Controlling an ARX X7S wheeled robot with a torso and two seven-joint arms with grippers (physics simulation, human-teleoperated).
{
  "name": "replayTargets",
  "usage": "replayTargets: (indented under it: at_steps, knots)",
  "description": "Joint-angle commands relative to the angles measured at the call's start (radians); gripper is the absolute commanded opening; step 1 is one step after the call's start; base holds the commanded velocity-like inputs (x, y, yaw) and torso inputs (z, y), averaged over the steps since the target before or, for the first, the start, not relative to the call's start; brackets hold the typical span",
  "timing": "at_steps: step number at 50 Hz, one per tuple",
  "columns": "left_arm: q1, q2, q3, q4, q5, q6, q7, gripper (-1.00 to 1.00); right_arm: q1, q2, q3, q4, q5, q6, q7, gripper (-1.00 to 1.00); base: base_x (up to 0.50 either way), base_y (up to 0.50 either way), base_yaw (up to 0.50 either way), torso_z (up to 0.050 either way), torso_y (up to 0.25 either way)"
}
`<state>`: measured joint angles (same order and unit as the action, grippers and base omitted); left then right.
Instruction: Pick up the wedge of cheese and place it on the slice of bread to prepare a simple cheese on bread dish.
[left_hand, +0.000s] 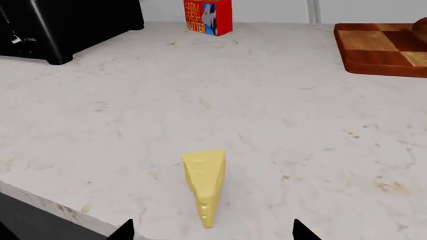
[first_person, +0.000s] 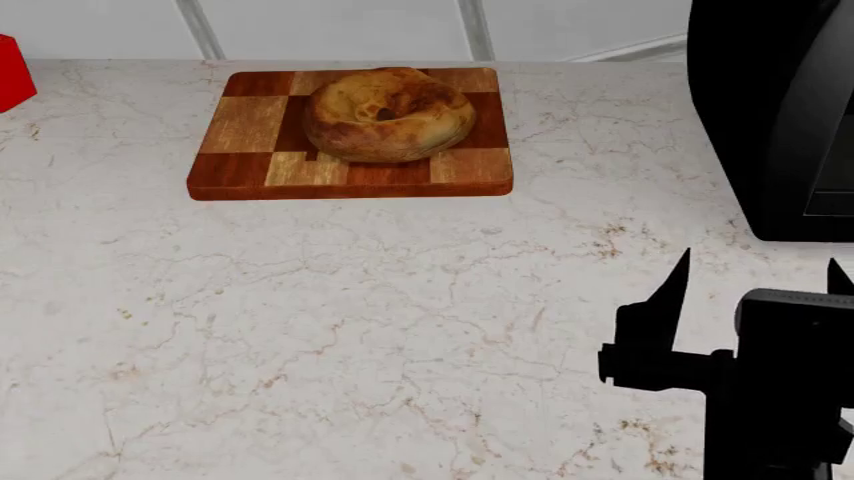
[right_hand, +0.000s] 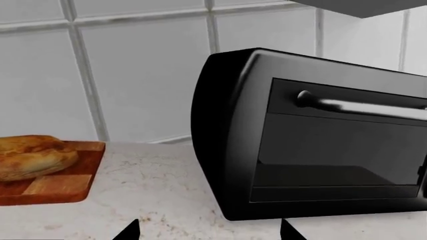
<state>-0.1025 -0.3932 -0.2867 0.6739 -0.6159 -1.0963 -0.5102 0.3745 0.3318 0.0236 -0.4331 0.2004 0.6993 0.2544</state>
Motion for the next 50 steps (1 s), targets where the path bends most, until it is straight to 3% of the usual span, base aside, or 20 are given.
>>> replayTargets:
  at_steps: [1, 50]
  knots:
    - [-0.064, -0.006, 0.046, -0.095, 0.022, 0.018, 0.005, 1.0, 0.001, 0.0, 0.0, 0.0, 0.005, 0.005, 0.004, 1.0, 0.0, 0.0, 0.0, 0.0, 0.0]
    - [-0.14, -0.013, 0.13, -0.339, 0.099, 0.15, 0.046, 1.0, -0.003, 0.012, -0.011, -0.005, 0.016, 0.009, 0.016, 1.0, 0.0, 0.0, 0.0, 0.0, 0.0]
